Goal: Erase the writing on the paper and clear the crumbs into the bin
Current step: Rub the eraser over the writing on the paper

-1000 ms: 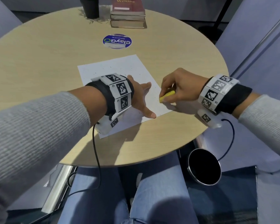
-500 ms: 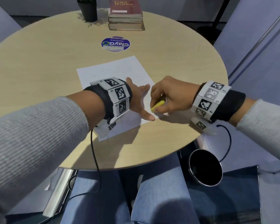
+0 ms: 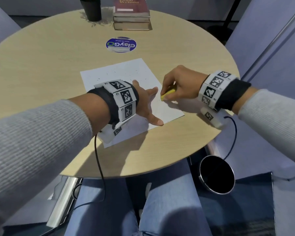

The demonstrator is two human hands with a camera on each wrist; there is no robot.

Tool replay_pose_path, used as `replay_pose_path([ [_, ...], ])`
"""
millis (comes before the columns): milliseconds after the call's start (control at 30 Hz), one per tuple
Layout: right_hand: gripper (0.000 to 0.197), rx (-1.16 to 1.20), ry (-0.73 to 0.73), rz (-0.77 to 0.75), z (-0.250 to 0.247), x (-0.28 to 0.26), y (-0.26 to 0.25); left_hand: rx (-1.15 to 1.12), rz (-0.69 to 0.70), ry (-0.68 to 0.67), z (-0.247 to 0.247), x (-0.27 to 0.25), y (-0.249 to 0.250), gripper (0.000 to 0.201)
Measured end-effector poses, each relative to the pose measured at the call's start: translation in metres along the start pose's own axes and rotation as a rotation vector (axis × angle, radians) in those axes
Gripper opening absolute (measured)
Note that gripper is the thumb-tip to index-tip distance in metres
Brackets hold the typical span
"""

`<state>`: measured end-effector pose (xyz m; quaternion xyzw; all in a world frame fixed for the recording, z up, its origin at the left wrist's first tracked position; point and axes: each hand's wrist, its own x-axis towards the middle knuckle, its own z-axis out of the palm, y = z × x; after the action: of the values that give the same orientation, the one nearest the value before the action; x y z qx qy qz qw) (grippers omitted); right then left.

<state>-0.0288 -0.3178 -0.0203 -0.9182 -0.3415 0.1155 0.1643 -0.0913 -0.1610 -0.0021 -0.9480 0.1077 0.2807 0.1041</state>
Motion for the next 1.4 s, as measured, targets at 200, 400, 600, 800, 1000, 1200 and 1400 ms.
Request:
replay_pose_path([
  [200, 0.013, 0.014, -0.109, -0.142, 0.017, -0.015, -0.025, -0.023, 0.048, 0.023, 0.000, -0.001, -0.003, 0.109],
  [400, 0.012, 0.018, -0.003, -0.028, 0.002, 0.007, 0.001, -0.001, 0.004, 0.035, 0.005, 0.007, -0.004, 0.114],
  [600, 0.009, 0.009, 0.013, -0.008, 0.005, 0.007, 0.003, 0.018, -0.018, 0.030, 0.004, 0.012, -0.019, 0.126],
  [800, 0.010, 0.014, -0.002, -0.031, 0.009, -0.001, -0.005, 0.032, 0.034, -0.024, 0.000, 0.011, -0.020, 0.125],
  [1000, 0.012, 0.058, -0.084, -0.052, 0.009, -0.008, -0.010, 0.014, 0.048, -0.022, 0.000, 0.009, -0.019, 0.124],
  [1200, 0.012, 0.026, -0.130, -0.156, 0.018, -0.017, -0.026, -0.017, 0.075, 0.023, 0.003, 0.004, -0.019, 0.116],
  [1400, 0.014, 0.052, -0.004, 0.004, 0.004, 0.002, -0.003, -0.048, 0.055, 0.016, 0.006, 0.008, -0.020, 0.127],
])
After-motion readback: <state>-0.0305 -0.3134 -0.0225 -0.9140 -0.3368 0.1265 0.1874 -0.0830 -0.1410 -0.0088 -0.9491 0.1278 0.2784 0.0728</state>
